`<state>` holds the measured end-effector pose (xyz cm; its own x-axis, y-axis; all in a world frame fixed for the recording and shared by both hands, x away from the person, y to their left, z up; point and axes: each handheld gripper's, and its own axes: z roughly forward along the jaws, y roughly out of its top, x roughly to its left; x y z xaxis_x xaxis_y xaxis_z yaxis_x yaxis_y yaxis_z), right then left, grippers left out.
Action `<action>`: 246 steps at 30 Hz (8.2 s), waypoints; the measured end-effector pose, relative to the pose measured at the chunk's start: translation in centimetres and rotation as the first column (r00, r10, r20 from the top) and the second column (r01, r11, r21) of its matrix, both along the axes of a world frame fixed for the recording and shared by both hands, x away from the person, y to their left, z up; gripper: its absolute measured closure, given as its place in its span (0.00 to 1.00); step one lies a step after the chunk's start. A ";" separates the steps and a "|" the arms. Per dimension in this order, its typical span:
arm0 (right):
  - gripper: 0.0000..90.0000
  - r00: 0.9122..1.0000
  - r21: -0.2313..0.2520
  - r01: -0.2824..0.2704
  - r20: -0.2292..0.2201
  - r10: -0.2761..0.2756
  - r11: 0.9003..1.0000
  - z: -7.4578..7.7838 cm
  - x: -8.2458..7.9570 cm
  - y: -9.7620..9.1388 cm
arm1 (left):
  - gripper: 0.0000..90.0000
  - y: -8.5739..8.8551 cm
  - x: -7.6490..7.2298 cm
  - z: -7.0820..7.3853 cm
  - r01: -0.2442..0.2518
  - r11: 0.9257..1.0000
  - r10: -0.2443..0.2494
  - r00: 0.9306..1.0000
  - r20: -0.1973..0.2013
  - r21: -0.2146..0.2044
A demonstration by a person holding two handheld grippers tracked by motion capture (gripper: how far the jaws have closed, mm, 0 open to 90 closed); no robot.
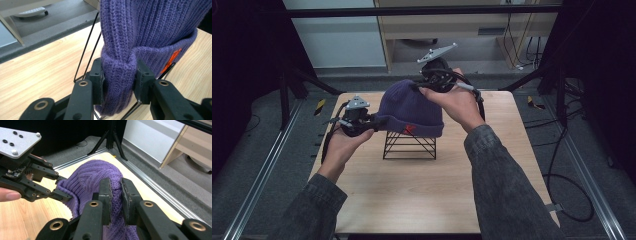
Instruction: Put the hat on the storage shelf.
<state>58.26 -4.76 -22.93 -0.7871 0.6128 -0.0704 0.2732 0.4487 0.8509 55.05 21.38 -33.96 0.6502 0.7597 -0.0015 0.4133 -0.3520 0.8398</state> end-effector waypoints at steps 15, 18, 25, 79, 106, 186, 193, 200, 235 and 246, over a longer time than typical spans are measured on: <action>0.88 1.000 -0.018 -0.017 -0.015 0.017 1.000 -1.1 -0.4 0.5 | 0.72 0.1 -0.1 -1.6 -0.010 1.000 0.010 1.000 -0.018 -0.006; 0.88 1.000 -0.020 -0.022 -0.020 0.021 1.000 -1.4 -0.4 0.6 | 0.72 0.0 0.0 -1.8 -0.007 1.000 0.007 1.000 -0.021 0.001; 0.88 0.999 -0.028 -0.028 -0.030 0.027 0.999 -1.9 -0.4 0.8 | 0.72 0.2 0.0 -2.4 -0.015 1.000 0.014 1.000 -0.028 -0.002; 0.89 0.995 -0.097 -0.056 -0.088 0.048 0.994 -5.2 -0.8 2.8 | 0.70 1.1 0.1 -6.9 -0.043 0.999 0.041 0.996 -0.081 -0.027; 0.87 0.987 -0.137 -0.069 -0.151 0.048 0.988 -8.6 -0.3 4.4 | 0.68 2.2 0.0 -9.9 -0.050 0.999 0.050 0.989 -0.138 0.003; 0.08 0.975 0.038 0.222 -0.008 -0.222 0.974 -3.9 -5.6 -9.1 | 0.07 7.3 -3.3 -14.4 -0.236 0.955 0.268 0.947 -0.177 0.182; 0.12 0.960 0.017 0.280 -0.025 -0.280 0.960 -6.5 -6.4 -12.5 | 0.07 7.5 -3.1 -14.6 -0.234 0.953 0.270 0.944 -0.189 0.190; 0.13 0.947 0.014 0.317 -0.056 -0.315 0.948 -9.3 -7.1 -15.1 | 0.07 7.4 -3.0 -15.0 -0.231 0.953 0.270 0.941 -0.204 0.195; 0.14 0.854 -0.077 0.432 -0.284 -0.435 0.898 -24.7 -7.9 -17.2 | 0.01 6.9 -3.0 -15.9 -0.195 0.955 0.245 0.943 -0.225 0.224; 0.13 0.839 -0.128 0.462 -0.258 -0.479 0.878 -27.3 -8.3 -16.7 | 0.00 7.0 -3.0 -16.0 -0.184 0.958 0.232 0.947 -0.222 0.219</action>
<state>50.00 -21.50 -50.26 -0.3979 0.9156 0.0576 0.6815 0.2530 0.6867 52.07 28.38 -49.93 0.4757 0.8794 0.0205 0.6775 -0.3811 0.6291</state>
